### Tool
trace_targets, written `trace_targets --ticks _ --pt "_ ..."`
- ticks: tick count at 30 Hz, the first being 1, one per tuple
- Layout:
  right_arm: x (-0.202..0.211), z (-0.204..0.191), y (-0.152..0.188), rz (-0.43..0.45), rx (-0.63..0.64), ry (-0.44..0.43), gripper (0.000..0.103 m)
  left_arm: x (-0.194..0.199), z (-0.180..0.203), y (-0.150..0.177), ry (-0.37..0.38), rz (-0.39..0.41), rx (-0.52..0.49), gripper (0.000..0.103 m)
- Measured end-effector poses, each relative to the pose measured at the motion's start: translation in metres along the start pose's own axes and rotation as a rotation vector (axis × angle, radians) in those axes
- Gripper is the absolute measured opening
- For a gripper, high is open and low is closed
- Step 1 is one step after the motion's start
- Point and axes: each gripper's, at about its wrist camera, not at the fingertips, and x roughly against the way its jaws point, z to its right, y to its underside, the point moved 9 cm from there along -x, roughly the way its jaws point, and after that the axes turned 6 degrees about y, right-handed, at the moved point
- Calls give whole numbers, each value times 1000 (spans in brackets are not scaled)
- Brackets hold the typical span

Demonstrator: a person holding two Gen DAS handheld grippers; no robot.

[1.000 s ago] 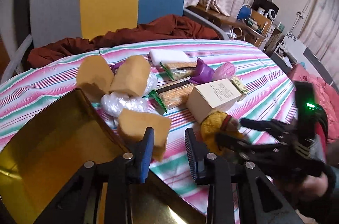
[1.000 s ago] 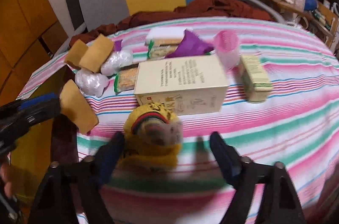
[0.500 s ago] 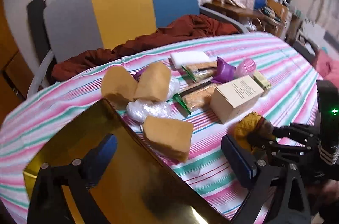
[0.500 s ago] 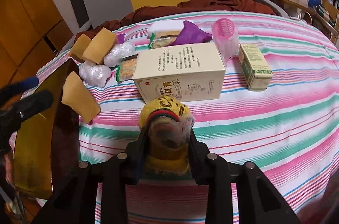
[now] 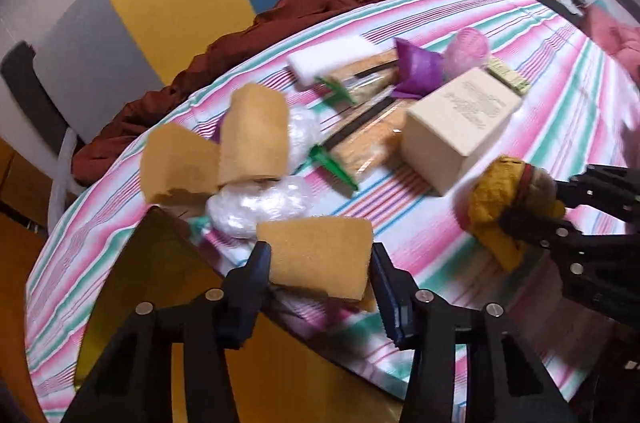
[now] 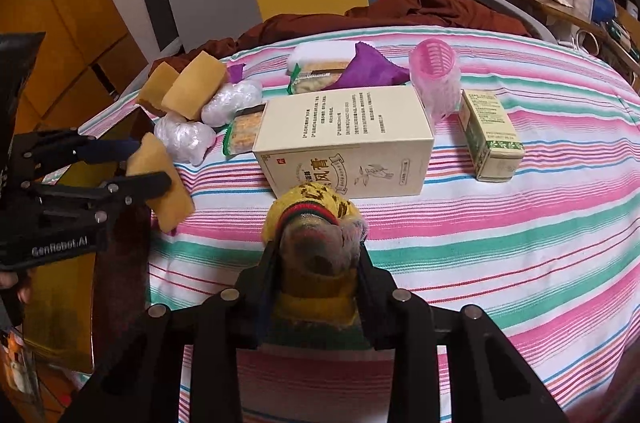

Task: Organize objects
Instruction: 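Grasp a tan sponge with the left gripper while the right gripper grasps the yellow sock, then lower the tan sponge into the gold tray and open the left gripper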

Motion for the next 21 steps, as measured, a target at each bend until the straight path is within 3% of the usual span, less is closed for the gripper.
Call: trace_targets --ticks 5,11,15,21 --pt "2 0 0 3 0 -3 34 23 13 3 79 88 57 47" --pt "8 -3 3 8 24 17 34 68 6 7 119 216 216 49" --pt "20 -12 3 28 55 15 34 101 -20 36 92 281 385 50" --pt "27 -23 8 35 75 30 34 120 -67 99 -30 285 550 50"
